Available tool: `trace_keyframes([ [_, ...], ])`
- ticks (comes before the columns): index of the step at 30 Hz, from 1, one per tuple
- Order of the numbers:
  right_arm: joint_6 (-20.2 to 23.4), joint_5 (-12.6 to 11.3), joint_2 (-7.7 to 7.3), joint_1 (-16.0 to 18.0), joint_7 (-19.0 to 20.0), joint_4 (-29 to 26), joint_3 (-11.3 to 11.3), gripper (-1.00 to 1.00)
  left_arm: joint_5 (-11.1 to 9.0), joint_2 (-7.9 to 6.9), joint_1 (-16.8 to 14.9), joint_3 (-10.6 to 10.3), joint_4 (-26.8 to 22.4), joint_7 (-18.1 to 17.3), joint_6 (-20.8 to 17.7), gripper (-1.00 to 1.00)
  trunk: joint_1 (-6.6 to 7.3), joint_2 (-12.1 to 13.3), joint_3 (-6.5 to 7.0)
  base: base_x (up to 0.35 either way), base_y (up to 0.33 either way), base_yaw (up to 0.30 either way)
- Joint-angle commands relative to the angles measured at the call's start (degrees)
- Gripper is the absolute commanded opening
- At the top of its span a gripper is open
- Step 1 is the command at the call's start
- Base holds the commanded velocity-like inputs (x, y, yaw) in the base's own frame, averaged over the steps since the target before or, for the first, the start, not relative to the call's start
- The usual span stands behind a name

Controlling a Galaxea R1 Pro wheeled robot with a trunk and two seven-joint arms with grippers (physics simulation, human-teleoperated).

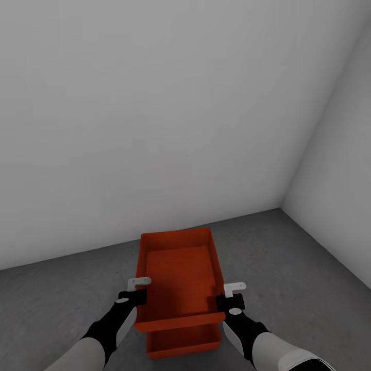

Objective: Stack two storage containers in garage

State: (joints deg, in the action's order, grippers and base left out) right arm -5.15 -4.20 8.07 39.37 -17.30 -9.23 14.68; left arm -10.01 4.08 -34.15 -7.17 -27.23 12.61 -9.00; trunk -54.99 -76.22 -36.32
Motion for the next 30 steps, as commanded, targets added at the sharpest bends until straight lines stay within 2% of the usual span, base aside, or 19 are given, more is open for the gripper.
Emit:
trace_keyframes([
  [1, -0.47, -0.81, 1.93, 0.0, 0.08, 0.18, -1.32, -1.0, -2.62, 1.72, -0.04, 0.66, -2.22, 3.74, -0.4, -1.0, -0.22, -0.44, -0.23, 0.0, 0.0, 0.0],
  [7, -0.47, -0.81, 1.93, 0.0, 0.08, 0.18, -1.32, -1.0, -2.62, 1.68, -0.04, 0.66, -2.22, 3.74, -0.4, -1.0, -1.54, -2.85, -1.31, 0.0, 0.0, 0.0],
  [30, -0.46, -0.81, 1.93, 0.0, 0.08, 0.18, -1.32, -1.0, -2.64, 1.63, -0.04, 0.66, -1.47, 3.65, -0.43, -1.0, -1.54, -2.85, -1.31, -0.003, 0.0, 0.0],
])
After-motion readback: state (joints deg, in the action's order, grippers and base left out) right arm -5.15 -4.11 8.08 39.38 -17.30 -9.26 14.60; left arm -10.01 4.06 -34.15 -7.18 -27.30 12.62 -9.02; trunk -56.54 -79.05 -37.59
